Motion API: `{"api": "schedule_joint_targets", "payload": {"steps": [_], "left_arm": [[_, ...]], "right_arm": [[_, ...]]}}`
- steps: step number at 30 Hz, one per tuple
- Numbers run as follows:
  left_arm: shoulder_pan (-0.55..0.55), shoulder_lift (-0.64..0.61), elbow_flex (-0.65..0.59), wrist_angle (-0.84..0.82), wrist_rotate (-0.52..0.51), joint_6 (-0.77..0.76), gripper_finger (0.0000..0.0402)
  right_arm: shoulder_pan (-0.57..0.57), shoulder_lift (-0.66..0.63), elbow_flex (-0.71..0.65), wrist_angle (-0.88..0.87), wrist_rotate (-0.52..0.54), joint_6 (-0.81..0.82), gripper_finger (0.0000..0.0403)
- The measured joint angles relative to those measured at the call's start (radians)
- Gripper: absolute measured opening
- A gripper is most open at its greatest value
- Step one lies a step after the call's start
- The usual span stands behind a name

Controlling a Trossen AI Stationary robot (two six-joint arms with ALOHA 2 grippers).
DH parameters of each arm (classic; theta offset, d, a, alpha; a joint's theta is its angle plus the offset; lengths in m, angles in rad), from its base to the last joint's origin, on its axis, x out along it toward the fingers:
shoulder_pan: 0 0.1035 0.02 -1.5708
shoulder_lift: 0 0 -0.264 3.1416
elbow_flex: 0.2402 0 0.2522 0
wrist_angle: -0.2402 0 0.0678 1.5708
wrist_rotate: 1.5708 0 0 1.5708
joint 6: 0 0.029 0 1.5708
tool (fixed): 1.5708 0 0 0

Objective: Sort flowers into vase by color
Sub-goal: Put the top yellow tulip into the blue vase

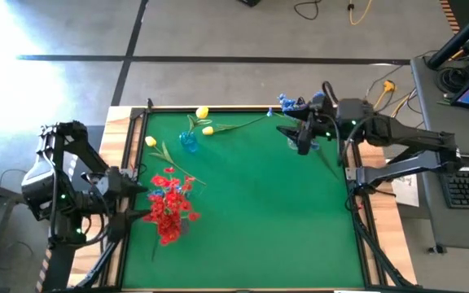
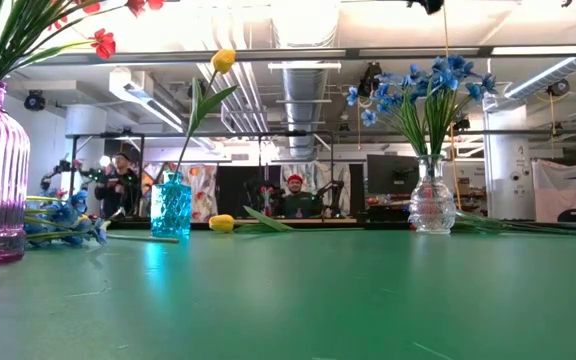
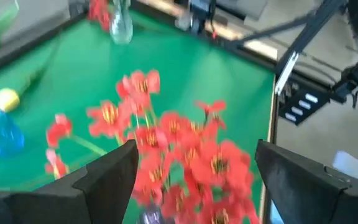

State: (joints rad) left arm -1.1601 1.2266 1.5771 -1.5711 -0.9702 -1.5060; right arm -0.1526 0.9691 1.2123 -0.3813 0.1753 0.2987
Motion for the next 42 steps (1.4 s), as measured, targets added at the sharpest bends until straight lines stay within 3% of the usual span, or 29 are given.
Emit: {"api": "schedule_joint_targets", "payload": {"steps": [8,19,28,35,42], "left_arm": [[0.078,-0.011,0.000,0.000,-0.052,0.134,0.0310],[0.308,-0.104,0.000,0.010,-0.043,0.407,0.0310],[0.501,-0.176,0.000,0.016,-0.041,0.569,0.0310],[0.537,-0.187,0.000,0.015,-0.042,0.605,0.0310],[0.537,-0.167,0.000,0.015,-0.042,0.607,0.0310]], "right_arm": [[0.000,0.197,0.289,-0.233,0.010,-0.114,0.0327],[-0.011,0.419,0.565,-0.483,0.071,-0.307,0.0327],[-0.074,0.655,0.782,-0.572,0.057,-0.553,0.0327],[-0.110,0.840,0.935,-0.644,0.033,-0.637,0.0327],[-0.110,0.927,0.970,-0.677,0.031,-0.640,0.0327]]}}
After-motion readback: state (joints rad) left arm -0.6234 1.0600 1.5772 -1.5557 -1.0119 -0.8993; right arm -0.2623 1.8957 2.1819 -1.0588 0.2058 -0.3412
